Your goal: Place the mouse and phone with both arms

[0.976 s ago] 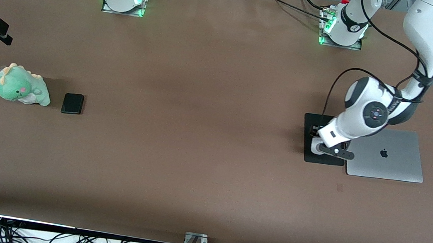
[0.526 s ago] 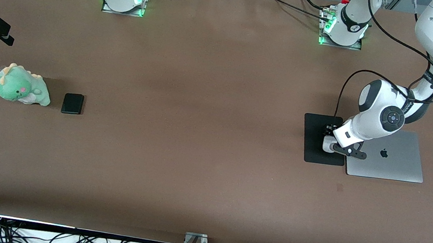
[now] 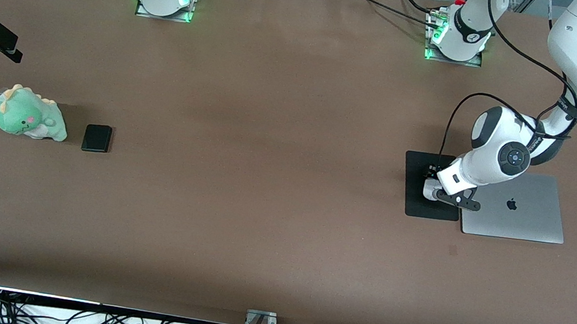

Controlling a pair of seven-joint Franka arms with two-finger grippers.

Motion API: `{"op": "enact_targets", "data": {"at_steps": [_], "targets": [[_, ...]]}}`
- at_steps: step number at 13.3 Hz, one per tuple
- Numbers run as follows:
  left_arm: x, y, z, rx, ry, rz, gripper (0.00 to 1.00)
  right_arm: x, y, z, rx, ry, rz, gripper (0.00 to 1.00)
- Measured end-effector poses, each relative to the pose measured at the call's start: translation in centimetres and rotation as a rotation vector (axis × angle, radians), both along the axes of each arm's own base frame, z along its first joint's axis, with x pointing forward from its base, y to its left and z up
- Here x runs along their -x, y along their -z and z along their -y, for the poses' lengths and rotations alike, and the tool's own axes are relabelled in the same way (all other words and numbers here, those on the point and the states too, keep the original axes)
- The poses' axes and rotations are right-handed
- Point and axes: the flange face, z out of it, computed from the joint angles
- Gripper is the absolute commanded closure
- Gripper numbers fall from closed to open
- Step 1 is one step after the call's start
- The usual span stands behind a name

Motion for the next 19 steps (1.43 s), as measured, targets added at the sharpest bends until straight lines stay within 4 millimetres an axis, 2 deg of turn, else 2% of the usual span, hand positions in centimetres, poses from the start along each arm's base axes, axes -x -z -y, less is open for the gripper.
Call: {"op": "enact_targets", "data": {"at_steps": [2,3,5,7,12,14,16,19], "targets": [[-0.6,-1.0,-0.1,-0.006,-0.002,0.009,0.00,0.0,0.0,-0.2,0.000,-0.004,-0.001,0.00],[-1.0,-2.1,-0.1,-0.016,0.000,0.008,0.00,0.0,0.1,-0.3,0.000,-0.005,-0.001,0.00],[-2.2,-6.2,0.0,-0.046,0.009,0.011,0.00,-0.1,0.1,-0.4,0.000,-0.007,-0.001,0.00],[-3.3,-12.1,-0.2,-0.091,0.000,0.012,0.00,-0.1,0.1,-0.4,0.000,-0.008,-0.001,0.00],[-4.7,-28.8,-1.4,-0.123,-0.072,-0.041,0.00,-0.1,0.1,-0.3,0.010,-0.008,0.003,0.00],[-5.0,-34.2,-2.3,-0.126,-0.091,-0.034,0.00,-0.1,0.1,-0.3,0.012,-0.008,0.003,0.00],[-5.1,-37.5,-2.7,-0.123,-0.103,-0.005,0.00,-0.1,0.1,-0.3,0.012,-0.008,0.003,0.00],[-4.7,-39.5,-2.7,-0.126,-0.107,0.012,0.00,-0.1,0.1,-0.3,0.012,-0.003,0.003,0.00]]}}
